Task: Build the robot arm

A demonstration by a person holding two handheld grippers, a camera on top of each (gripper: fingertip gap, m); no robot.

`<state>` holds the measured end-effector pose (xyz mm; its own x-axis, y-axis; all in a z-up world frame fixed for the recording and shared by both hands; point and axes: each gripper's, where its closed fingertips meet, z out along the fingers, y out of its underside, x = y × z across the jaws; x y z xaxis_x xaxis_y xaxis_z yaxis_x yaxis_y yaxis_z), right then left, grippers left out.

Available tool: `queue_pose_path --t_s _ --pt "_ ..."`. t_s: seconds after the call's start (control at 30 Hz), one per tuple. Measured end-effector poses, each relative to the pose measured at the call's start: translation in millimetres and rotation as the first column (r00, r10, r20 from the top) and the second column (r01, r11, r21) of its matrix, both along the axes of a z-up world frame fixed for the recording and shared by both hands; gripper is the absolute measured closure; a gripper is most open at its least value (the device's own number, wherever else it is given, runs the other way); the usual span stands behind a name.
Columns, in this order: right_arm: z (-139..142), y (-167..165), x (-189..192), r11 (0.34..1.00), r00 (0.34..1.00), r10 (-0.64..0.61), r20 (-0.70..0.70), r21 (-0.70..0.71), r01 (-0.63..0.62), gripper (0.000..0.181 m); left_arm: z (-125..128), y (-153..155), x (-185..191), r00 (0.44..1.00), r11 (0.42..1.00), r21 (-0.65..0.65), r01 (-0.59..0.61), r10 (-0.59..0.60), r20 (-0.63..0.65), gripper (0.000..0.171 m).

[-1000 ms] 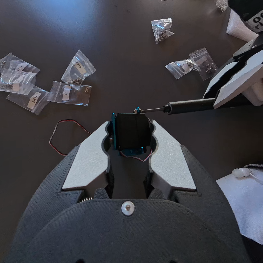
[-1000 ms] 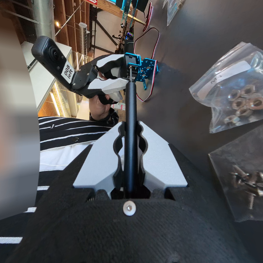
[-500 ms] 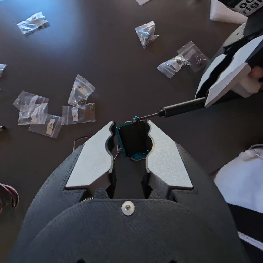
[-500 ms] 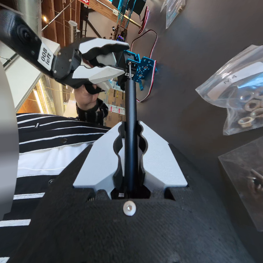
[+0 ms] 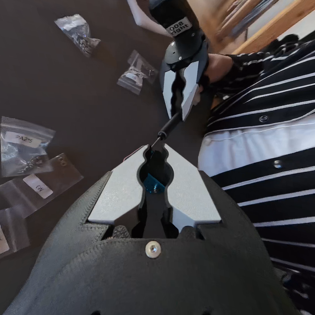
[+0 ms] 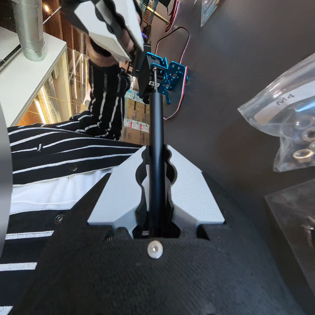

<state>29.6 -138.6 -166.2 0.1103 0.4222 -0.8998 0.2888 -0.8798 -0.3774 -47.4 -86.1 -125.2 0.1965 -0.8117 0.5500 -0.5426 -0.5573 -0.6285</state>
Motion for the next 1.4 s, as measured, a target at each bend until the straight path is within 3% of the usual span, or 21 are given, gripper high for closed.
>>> queue_pose_path --t_s 0.23,0.33,0.9,1.4 --pt "0 2 -1 1.000 1.000 0.008 0.000 0.000 -0.008 0.166 -18 -2 -6 0.995 0.984 -0.146 0.102 -0.100 0.026 0.159" --pt "0 4 -2 1.000 1.000 0.023 0.006 0.006 -0.023 0.166 -24 -4 -5 0.992 0.980 -0.151 0.126 -0.126 0.006 0.159" --pt "2 16 0 0.987 0.988 0.151 0.040 0.045 -0.153 0.166 -22 -4 -7 0.985 0.942 -0.299 0.149 -0.116 0.125 0.164" --pt "5 16 3 0.988 0.988 0.152 -0.001 0.028 -0.152 0.166 -16 1 -10 0.979 0.900 -0.407 0.156 -0.086 0.184 0.171"
